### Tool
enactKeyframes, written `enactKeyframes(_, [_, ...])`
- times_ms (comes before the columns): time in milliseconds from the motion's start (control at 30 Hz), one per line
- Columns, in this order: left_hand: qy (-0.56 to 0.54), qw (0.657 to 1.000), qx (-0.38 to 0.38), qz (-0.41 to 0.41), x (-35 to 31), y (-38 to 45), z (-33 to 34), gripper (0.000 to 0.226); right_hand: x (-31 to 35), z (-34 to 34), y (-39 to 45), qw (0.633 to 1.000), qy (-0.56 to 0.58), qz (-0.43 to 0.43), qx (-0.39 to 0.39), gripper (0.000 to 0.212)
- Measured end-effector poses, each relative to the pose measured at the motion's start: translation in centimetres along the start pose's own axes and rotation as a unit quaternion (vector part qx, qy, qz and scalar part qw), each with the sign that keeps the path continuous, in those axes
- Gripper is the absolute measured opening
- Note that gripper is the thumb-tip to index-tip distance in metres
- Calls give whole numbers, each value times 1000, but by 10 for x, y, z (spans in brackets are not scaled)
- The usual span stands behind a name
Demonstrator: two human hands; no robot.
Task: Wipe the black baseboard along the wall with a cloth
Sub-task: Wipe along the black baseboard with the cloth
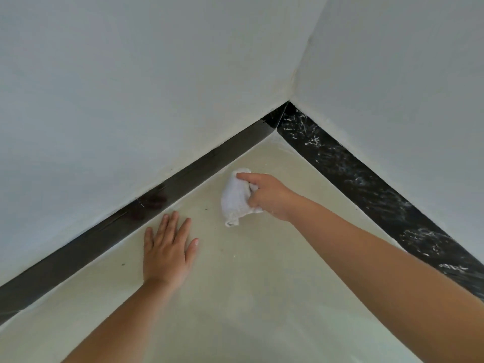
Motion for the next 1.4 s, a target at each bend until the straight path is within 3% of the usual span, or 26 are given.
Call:
enactKeyframes(133, [-66,996,-18,53,-25,-6,-19,64,-20,-40,-41,999,-28,1,-34,65])
enactKeyframes(233, [-220,973,-15,73,-63,-7,-37,48,-28,-69,-63,999,-14,5,-45,55])
enactKeyframes(300, [-347,936,49,30,-89,-7,-48,48,-28,-82,-72,998,37,2,-48,53])
enactKeyframes(367, [-512,846,144,-41,-114,-9,-57,49,-25,-90,-75,994,103,1,-45,56])
enactKeyframes(467, [-686,688,211,-104,-145,-6,-69,52,-25,-93,-77,986,168,2,-11,55])
enactKeyframes(533, [-746,626,206,-97,-161,-2,-75,50,-35,-90,-77,979,202,0,8,52])
enactKeyframes(600, [-778,598,154,-115,-174,6,-81,52,-49,-90,-75,975,224,-1,2,48])
enactKeyframes(667, [-771,612,90,-149,-184,12,-88,55,-61,-92,-71,970,243,2,-21,45])
enactKeyframes(800, [-631,765,-40,-124,-202,21,-103,34,-64,-89,-62,951,306,-11,-32,34])
enactKeyframes(900, [-525,838,-40,-140,-213,37,-105,24,-60,-90,-47,960,264,-34,-85,30])
enactKeyframes(967, [-465,873,-52,-140,-210,52,-99,32,-62,-89,-34,968,216,-37,-121,29])
enactKeyframes(1067, [-435,895,-64,-76,-199,73,-89,68,-76,-86,-18,975,168,-24,-143,14])
enactKeyframes(1133, [-437,891,-72,-97,-191,90,-85,78,-86,-84,-13,983,110,-26,-144,11])
enactKeyframes(1233, [-434,884,-73,-158,-188,117,-81,61,-98,-86,-11,988,47,-20,-147,14])
enactKeyframes(1400, [-407,896,-37,-171,-200,158,-63,31,-110,-91,-17,991,-69,16,-116,22])
Point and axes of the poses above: each hand's wrist, its own y-axis towards the middle knuckle, its own z-axis out of the palm, x = y × z, the point moved 2 cm from there along y, towards the middle knuckle
